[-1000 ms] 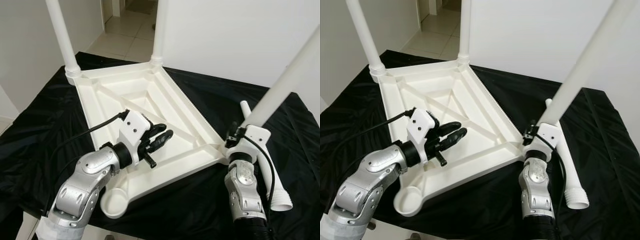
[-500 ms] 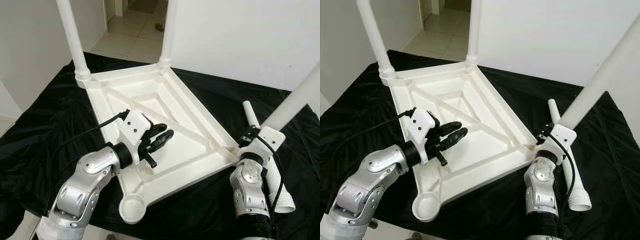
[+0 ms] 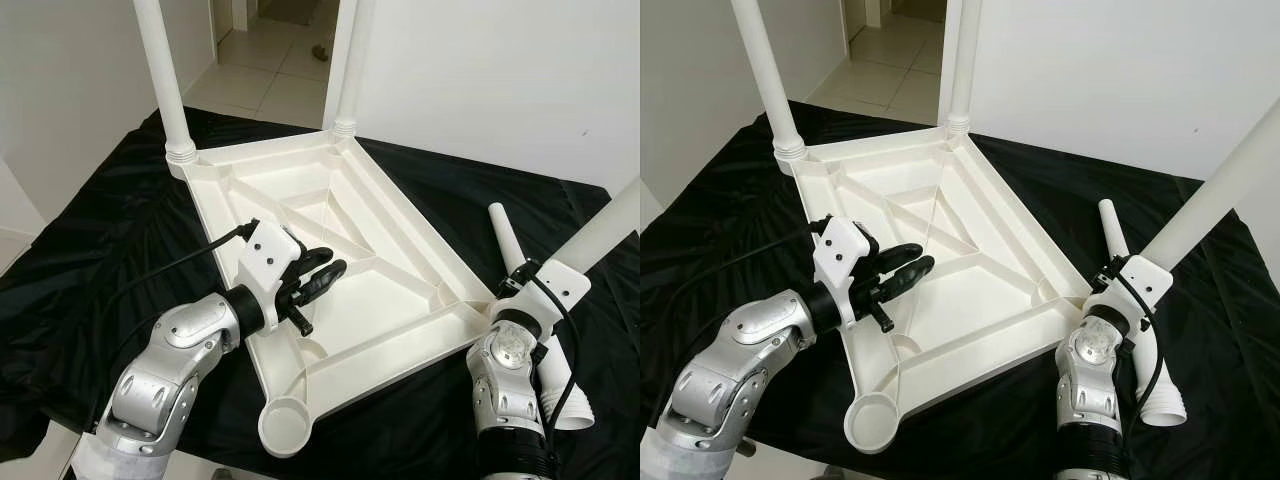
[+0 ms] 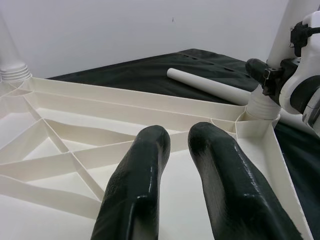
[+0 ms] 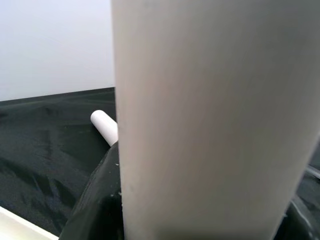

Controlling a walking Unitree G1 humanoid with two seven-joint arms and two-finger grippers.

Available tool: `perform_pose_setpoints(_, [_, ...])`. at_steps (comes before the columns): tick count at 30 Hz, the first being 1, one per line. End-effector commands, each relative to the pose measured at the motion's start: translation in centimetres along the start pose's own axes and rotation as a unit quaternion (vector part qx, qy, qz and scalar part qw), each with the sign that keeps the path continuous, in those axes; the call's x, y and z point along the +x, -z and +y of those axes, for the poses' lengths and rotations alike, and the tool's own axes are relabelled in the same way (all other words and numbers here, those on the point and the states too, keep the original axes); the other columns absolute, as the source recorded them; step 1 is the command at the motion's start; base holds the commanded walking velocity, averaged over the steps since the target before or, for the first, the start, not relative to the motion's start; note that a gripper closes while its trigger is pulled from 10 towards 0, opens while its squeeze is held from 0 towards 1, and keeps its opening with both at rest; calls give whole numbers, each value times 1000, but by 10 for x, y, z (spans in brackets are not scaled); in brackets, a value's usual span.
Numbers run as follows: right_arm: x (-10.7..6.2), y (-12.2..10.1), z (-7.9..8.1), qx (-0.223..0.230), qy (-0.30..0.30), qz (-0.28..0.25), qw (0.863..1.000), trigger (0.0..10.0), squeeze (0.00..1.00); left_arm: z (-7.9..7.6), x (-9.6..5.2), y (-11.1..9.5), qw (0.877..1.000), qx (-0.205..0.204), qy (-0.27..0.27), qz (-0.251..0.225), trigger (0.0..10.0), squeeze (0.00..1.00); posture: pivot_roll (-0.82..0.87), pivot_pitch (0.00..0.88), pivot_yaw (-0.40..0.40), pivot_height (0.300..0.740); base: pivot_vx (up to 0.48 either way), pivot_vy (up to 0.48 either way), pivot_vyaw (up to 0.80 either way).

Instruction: Building children table

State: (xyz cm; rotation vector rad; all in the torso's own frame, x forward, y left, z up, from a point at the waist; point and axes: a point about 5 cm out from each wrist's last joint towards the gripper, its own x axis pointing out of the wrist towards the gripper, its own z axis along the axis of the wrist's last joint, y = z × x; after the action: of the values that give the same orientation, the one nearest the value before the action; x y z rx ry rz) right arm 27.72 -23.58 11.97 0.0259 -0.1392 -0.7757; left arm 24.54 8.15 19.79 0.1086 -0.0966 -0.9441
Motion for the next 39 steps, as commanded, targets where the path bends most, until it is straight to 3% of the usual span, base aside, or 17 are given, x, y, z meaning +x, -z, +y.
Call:
perform_pose_setpoints(1, [-3, 29, -24, -60, 24, 52, 997, 10000, 0, 0, 0, -3, 1000, 1, -9, -2, 10000, 0, 169, 49, -55, 740, 0, 0, 0])
perform_pose_setpoints(7, [-2, 28, -22, -51, 17, 47, 997, 10000, 0, -1, 0, -2, 1000, 1, -8, -1, 10000, 0, 169, 46, -56, 740, 0, 0, 0])
perform_pose_setpoints(8, [-2, 27, -23, -50, 16, 46, 998, 10000, 71, -1, 0, -2, 1000, 0, -7, -1, 10000, 0, 169, 46, -56, 740, 0, 0, 0])
perform_pose_setpoints(9, [-2, 27, -22, -48, 13, 44, 998, 10000, 467, -1, 0, -2, 1000, 0, -7, -2, 10000, 0, 168, 45, -56, 740, 0, 0, 0])
perform_pose_setpoints(10, [-2, 27, -22, -48, 11, 42, 998, 10000, 1000, -2, 1, -2, 1000, 0, -7, -2, 10000, 0, 168, 44, -58, 740, 0, 0, 0])
perform_pose_setpoints(23, [-2, 17, -12, -41, -22, 8, 999, 10000, 1000, -1, 3, -3, 1000, 2, -7, -4, 10000, 0, 168, 25, -65, 740, 0, 0, 0])
perform_pose_setpoints(24, [-1, 16, -10, -43, -28, 2, 999, 10000, 902, -1, 3, -3, 1000, 2, -7, -5, 10000, 0, 167, 21, -67, 740, 0, 0, 0])
perform_pose_setpoints(25, [-1, 16, -10, -43, -28, 2, 999, 10000, 902, -1, 3, -3, 1000, 2, -7, -5, 10000, 0, 167, 21, -67, 740, 0, 0, 0])
perform_pose_setpoints(26, [-1, 14, -7, -41, -42, -2, 998, 10000, 0, -1, 3, -3, 1000, 2, -7, -6, 10000, 0, 167, 22, -67, 740, 0, 0, 0])
perform_pose_setpoints(30, [0, 13, -3, -37, -62, -4, 997, 10000, 0, -1, 3, -3, 1000, 3, -7, -6, 10000, 0, 166, 17, -68, 740, 0, 0, 0])
perform_pose_setpoints(32, [4, 9, 5, -23, -119, -9, 993, 10000, 0, -1, 4, -3, 1000, 4, -7, -9, 10000, 0, 164, 14, -70, 740, 0, 0, 0])
perform_pose_setpoints(38, [10, 5, 10, -13, -176, -13, 984, 10000, 0, -1, 6, -3, 1000, 3, -6, -10, 10000, 0, 158, 11, -72, 740, 0, 0, 0])
perform_pose_setpoints(39, [12, 2, 12, -11, -210, -20, 977, 10000, 0, -1, 6, -3, 1000, 3, -5, -11, 10000, 0, 158, 11, -72, 740, 0, 0, 0])
